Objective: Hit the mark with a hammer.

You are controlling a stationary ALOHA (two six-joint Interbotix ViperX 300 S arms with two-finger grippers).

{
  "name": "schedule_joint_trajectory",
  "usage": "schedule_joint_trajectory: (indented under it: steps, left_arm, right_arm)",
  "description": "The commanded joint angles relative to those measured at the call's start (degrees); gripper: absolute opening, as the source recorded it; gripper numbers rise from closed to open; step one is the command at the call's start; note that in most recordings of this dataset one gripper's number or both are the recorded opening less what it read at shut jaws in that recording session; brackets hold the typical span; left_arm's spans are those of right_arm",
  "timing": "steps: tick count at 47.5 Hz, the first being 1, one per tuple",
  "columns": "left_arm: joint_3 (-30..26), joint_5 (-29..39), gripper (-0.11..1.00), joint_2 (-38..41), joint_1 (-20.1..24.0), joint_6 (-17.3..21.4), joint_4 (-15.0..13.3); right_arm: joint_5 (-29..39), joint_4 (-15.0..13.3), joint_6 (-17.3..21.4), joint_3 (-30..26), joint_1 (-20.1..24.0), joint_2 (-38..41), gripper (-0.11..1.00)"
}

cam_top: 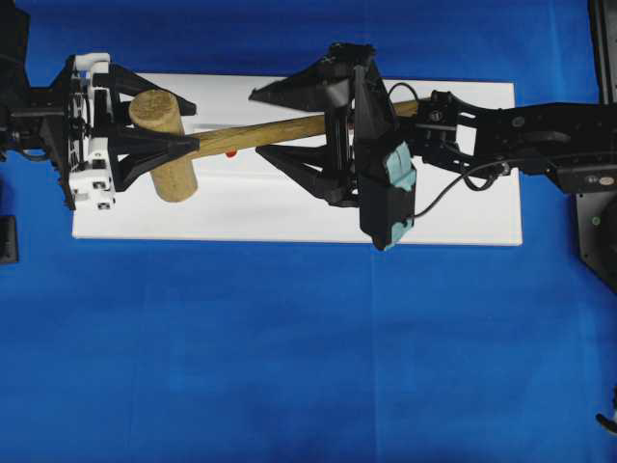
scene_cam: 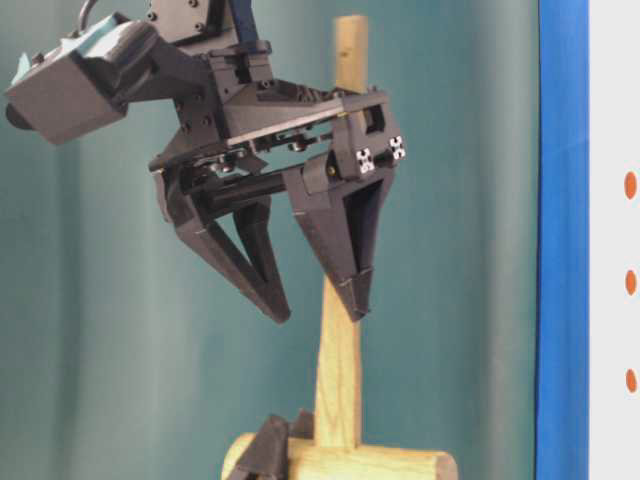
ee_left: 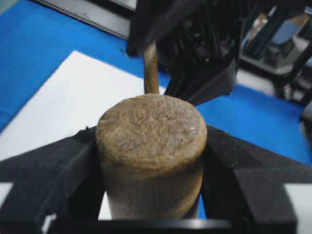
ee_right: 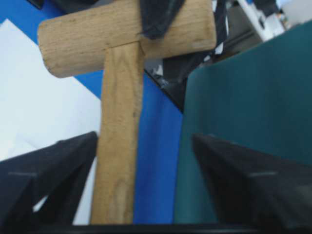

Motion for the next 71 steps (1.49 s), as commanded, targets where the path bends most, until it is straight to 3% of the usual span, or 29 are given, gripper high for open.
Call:
schedule_joint_trajectory:
  steps: [1,3,12,20,30,54,59,66,71]
  left_arm:
    - [-0.6,0.5,0.45,-1.5,0.1,3.1,0.3]
    - [-0.5,1.3,0.45,-1.8,0.1,6.3,0.3]
    - [-0.5,3.6,0.45,-1.9,0.1,17.6,0.3]
    - [-0.7,4.3,0.45,-1.9,-0.2,23.1,0.3]
    - [-1.1,4.3,0.45,-1.9,-0.5,24.7,0.3]
    - [-1.8,4.3,0.45,-2.0,-2.5,24.8,0.3]
    - [-1.7,4.3,0.45,-2.0,-2.5,24.8,0.3]
    - [-1.7,4.3,0.45,-2.0,-2.5,24.8,0.3]
    - [-1.7,4.3,0.45,-2.0,-2.5,24.9,0.3]
  right_arm:
    - [1.0,2.6,0.4,-1.6,0.2,-2.2,0.91]
    - [2.0,4.3,0.9,-1.8,0.2,-2.5,0.95]
    - [8.6,13.6,5.9,-2.3,0.2,-3.7,0.93]
    - [11.8,16.1,9.5,-2.5,0.2,-3.5,0.93]
    - [12.2,16.2,12.0,-2.8,0.1,-3.1,0.93]
    - [12.0,18.0,12.6,-4.4,-0.7,2.6,0.88]
    - [12.1,18.0,12.6,-4.4,-0.7,2.6,0.71]
    - [12.2,18.0,12.6,-4.4,-0.7,2.6,0.26]
    - [12.4,18.0,12.6,-4.4,-0.7,2.6,0.05]
